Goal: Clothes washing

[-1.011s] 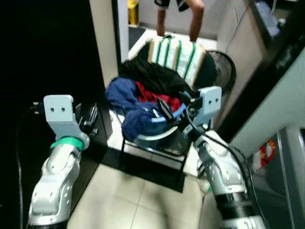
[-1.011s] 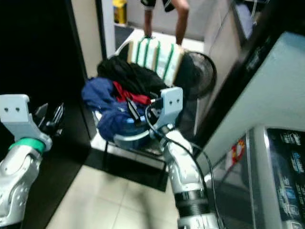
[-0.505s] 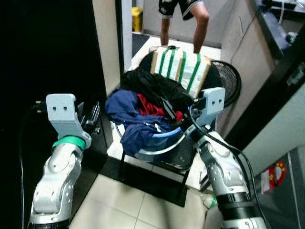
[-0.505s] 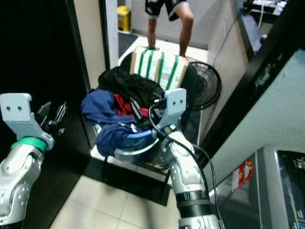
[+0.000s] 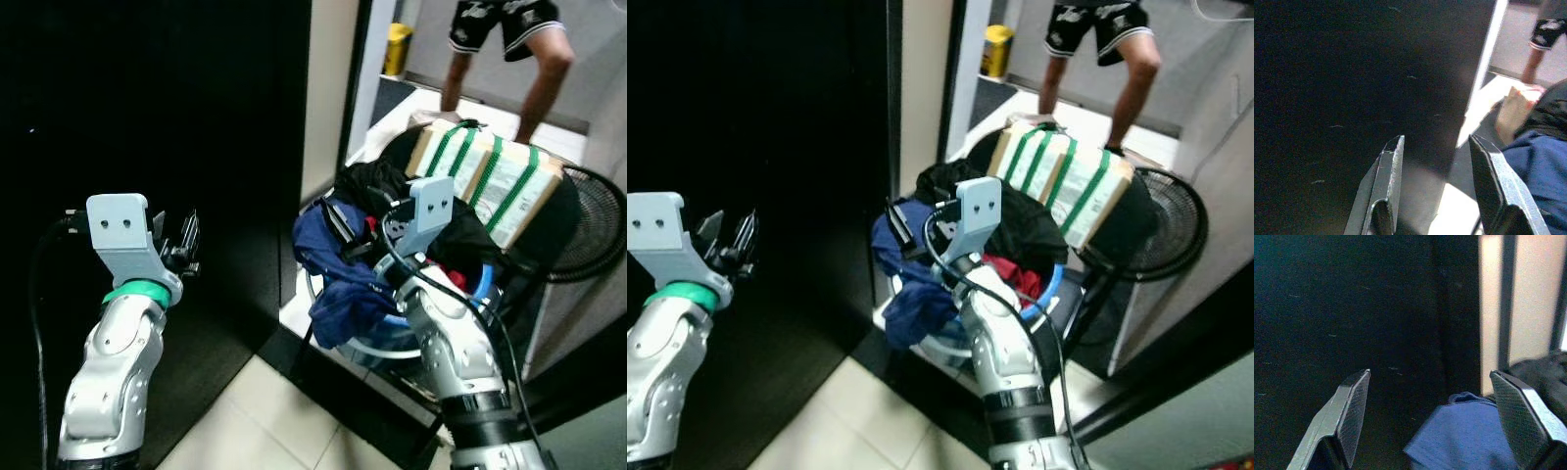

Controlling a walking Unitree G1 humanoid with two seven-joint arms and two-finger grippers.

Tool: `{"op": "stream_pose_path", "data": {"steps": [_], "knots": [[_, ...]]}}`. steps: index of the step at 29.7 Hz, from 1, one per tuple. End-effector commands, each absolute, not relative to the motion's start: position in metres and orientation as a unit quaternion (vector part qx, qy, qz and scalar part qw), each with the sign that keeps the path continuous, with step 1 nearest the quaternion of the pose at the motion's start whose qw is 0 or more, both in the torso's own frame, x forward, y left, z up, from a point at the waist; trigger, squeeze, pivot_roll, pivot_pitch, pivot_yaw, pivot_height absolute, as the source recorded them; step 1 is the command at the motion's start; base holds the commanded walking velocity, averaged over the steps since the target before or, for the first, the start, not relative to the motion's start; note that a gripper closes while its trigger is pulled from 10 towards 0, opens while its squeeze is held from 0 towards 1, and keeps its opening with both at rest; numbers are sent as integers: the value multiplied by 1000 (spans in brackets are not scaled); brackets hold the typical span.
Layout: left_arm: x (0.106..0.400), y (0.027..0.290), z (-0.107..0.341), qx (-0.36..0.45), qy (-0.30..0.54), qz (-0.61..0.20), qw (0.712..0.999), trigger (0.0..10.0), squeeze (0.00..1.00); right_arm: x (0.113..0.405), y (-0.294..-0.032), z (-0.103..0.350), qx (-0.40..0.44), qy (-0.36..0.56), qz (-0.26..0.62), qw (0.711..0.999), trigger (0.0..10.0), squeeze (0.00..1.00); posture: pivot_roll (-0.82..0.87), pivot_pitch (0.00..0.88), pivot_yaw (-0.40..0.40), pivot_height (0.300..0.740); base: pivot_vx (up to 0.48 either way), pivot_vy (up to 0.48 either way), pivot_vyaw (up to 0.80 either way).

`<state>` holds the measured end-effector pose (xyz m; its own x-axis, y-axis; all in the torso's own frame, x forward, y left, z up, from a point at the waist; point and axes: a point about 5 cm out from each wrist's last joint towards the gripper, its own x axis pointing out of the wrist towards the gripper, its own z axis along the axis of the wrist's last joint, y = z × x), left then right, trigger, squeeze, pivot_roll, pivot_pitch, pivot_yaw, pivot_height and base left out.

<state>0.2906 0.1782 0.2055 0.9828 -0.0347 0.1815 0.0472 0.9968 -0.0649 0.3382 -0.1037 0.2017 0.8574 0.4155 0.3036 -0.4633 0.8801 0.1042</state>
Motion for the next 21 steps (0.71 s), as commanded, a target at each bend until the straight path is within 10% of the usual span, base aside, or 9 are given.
{"op": "stream_pose_path", "data": {"steps": [1,21], "knots": [[290,178,204,-34,-87,-23,995,10000,0,338,-105,199,94,-133,224,961,10000,0,133,40,17,740,285,0,0],[284,178,198,-42,-81,-35,995,10000,0,336,-117,181,90,-103,192,972,10000,0,131,58,18,740,269,0,-200]]}}
